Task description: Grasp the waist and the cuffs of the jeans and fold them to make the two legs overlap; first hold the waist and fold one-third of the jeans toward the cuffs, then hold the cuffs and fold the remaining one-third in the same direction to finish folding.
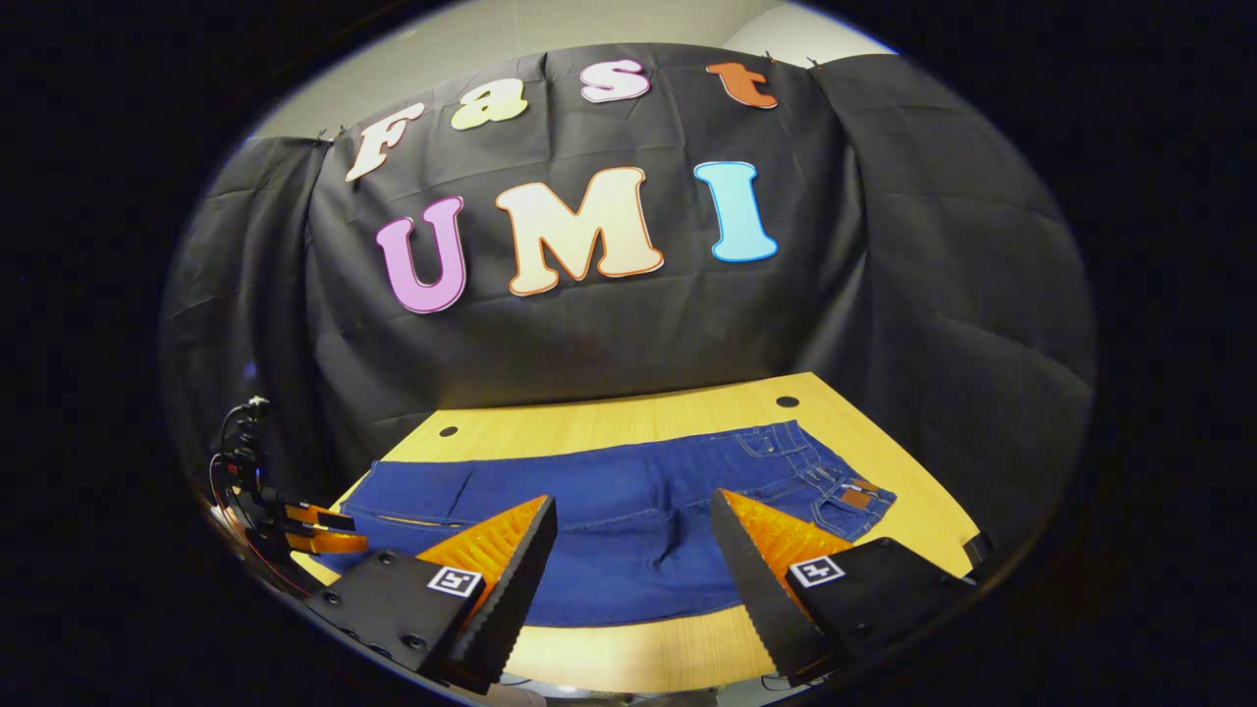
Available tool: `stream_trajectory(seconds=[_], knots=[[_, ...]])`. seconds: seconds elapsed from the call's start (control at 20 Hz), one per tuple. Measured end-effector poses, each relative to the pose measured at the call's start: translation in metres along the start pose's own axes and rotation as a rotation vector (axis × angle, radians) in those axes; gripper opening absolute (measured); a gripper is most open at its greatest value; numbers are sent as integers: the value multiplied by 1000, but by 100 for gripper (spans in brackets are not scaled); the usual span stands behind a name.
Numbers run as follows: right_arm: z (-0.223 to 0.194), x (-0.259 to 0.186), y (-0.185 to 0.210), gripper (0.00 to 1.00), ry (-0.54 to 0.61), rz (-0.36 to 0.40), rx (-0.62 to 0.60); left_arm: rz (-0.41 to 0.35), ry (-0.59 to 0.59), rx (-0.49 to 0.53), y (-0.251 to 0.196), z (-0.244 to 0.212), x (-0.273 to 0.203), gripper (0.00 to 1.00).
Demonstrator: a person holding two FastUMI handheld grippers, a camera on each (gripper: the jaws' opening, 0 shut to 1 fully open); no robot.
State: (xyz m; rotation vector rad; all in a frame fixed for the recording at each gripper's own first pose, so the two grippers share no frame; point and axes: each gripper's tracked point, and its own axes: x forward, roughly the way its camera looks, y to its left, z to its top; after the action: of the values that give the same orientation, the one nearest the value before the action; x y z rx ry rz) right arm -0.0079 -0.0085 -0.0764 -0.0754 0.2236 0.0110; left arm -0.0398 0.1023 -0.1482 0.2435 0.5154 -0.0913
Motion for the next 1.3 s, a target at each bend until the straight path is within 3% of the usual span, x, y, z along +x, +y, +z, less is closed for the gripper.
stream_trajectory(seconds=[0.15, 0.2, 0.5, 0.6, 0.7, 1.15, 1.3], knots=[[-12, 9, -1, 97, 29, 7, -4, 4, 113, 57, 14, -30, 0, 95], [-16, 12, -2, 98, 43, 7, -8, -10, 157, 84, 16, -40, -2, 99], [-31, 23, -9, 98, 105, 12, -50, -89, 391, 185, 27, -89, -16, 92], [-35, 23, -10, 98, 118, 8, -67, -104, 442, 234, 29, -96, -21, 95], [-39, 24, -16, 98, 125, 3, -68, -107, 486, 265, 31, -105, -23, 97], [-46, 29, -33, 98, 133, -45, -52, -73, 583, 413, 40, -117, -21, 89], [-54, 30, -32, 98, 139, -47, -23, -68, 620, 413, 39, -120, -20, 89]])
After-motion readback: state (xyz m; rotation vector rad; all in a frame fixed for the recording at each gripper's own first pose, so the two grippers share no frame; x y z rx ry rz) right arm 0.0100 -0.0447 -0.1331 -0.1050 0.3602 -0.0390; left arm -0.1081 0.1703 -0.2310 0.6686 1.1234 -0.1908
